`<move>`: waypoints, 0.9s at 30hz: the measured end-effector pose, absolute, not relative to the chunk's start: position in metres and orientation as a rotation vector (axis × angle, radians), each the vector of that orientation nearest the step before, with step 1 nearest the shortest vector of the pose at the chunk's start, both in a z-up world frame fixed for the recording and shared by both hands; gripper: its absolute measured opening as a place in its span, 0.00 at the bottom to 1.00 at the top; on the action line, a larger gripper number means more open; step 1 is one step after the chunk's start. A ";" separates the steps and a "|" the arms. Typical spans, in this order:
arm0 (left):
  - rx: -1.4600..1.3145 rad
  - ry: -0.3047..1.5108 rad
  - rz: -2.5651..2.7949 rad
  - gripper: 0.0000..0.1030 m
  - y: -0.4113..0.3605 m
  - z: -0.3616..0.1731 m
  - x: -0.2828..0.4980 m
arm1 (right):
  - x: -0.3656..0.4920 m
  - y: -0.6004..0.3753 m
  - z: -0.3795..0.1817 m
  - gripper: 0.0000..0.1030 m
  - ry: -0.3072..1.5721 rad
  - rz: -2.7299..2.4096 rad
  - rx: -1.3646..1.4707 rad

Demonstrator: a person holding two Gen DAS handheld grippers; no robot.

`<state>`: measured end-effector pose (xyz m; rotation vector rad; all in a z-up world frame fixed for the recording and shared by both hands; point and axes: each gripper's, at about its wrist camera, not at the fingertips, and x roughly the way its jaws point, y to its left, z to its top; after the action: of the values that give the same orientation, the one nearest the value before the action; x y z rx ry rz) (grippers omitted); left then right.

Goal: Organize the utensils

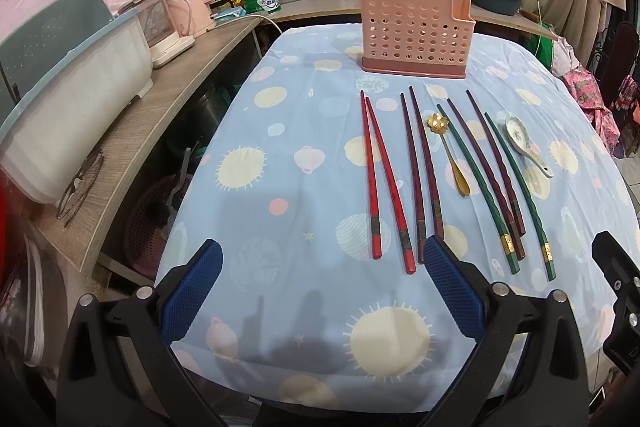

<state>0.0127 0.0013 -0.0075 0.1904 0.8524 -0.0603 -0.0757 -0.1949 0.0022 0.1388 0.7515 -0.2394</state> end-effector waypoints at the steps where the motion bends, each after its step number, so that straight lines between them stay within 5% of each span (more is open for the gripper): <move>1: 0.191 0.854 -0.059 0.93 0.001 -0.007 0.013 | -0.075 -0.195 0.002 0.93 0.751 -0.238 0.138; 27: 0.193 0.845 -0.058 0.93 0.002 -0.003 0.004 | -0.083 -0.198 0.007 0.93 0.729 -0.246 0.152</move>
<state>0.0042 0.0016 -0.0033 0.1935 0.8453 -0.0577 -0.0832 -0.1984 0.0066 0.1522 0.7288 -0.2458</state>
